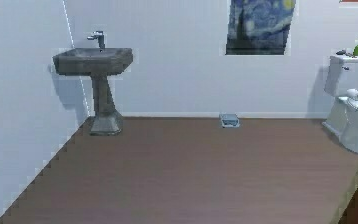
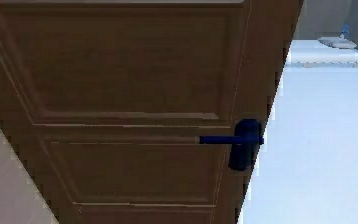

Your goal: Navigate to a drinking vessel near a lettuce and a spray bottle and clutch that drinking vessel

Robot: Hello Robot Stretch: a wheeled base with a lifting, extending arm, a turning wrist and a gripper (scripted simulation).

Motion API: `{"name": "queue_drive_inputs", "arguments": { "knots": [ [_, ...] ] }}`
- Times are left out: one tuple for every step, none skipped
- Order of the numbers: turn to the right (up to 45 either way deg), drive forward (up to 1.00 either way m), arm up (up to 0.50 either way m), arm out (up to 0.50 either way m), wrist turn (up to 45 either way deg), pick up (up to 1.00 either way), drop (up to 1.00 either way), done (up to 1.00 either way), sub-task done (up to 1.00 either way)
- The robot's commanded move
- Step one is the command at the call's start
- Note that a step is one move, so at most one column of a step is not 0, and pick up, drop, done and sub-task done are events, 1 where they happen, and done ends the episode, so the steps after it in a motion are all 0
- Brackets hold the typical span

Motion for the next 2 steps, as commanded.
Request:
{"name": "queue_drive_inputs", "arguments": {
  "knots": [
    [6.0,0.0,0.0,0.0,0.0,0.0,0.0,0.0,0.0],
    [0.0,0.8,0.0,0.0,0.0,0.0,0.0,0.0,0.0]
  ]
}}
